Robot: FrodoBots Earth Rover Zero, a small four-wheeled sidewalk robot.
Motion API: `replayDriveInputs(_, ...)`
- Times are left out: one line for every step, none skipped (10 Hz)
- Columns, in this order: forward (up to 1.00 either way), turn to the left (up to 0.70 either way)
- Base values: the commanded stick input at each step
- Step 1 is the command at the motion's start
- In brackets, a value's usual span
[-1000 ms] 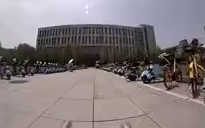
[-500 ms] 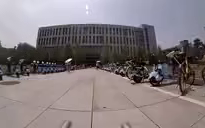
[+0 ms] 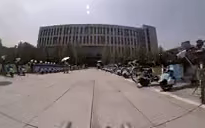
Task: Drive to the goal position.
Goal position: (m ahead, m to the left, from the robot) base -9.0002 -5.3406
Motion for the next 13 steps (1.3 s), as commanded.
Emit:
replayDriveInputs(1.00, 0.00)
replayDriveInputs(1.00, 0.00)
replayDriveInputs(1.00, 0.00)
replayDriveInputs(1.00, 0.00)
replayDriveInputs(1.00, 0.00)
replayDriveInputs(1.00, 0.00)
replayDriveInputs(1.00, 0.00)
replayDriveInputs(1.00, -0.04)
replayDriveInputs(1.00, -0.16)
replayDriveInputs(1.00, -0.04)
replayDriveInputs(1.00, 0.00)
replayDriveInputs(1.00, -0.19)
replayDriveInputs(1.00, -0.13)
